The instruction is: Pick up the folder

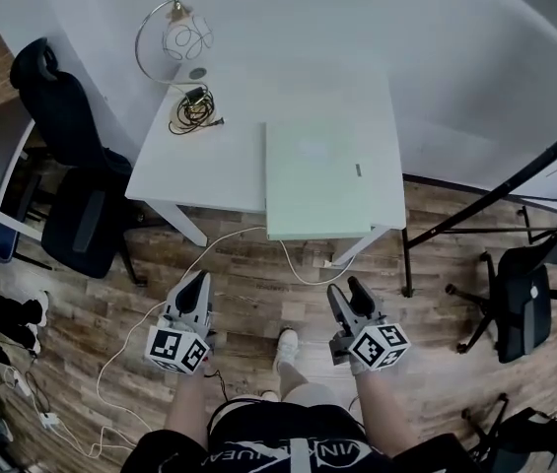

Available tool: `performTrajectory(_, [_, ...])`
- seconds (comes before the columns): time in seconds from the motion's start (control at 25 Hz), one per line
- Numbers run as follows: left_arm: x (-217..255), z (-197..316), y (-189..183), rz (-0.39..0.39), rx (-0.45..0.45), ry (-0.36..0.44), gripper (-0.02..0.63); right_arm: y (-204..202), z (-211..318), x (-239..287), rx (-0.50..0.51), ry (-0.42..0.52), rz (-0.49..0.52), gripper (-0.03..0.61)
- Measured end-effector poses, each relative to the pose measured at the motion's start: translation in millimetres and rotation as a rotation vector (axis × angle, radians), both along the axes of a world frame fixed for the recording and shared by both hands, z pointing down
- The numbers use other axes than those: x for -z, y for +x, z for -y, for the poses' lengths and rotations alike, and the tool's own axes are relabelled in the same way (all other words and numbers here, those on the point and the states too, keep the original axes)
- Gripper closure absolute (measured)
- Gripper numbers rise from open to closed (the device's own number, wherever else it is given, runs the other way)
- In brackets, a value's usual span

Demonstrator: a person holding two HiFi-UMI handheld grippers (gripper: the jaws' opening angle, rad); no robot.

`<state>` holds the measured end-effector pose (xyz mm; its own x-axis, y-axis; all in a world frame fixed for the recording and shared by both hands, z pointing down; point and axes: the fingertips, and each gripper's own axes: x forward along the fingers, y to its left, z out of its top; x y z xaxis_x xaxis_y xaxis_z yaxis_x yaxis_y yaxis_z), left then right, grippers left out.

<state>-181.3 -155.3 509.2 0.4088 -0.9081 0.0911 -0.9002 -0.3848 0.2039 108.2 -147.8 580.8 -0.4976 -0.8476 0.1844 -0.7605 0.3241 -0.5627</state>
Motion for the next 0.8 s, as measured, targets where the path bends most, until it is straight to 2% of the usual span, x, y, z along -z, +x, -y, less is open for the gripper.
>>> performTrajectory(0.2, [-6,23,11,0.002,0.000,-0.008,0.600,-1,24,-8,-0.009,-0.042,0.077,0.319])
performTrajectory(0.64, [-16,58,20,0.007,0.019,-0.005,0.600,-9,71,-38,-0.059,-0.189,0.352,0.276])
performTrajectory(0.8, [-22,62,21,0.013,0.024,-0.019,0.600,-18,87,-28,-0.056,-0.171,0.493,0.261])
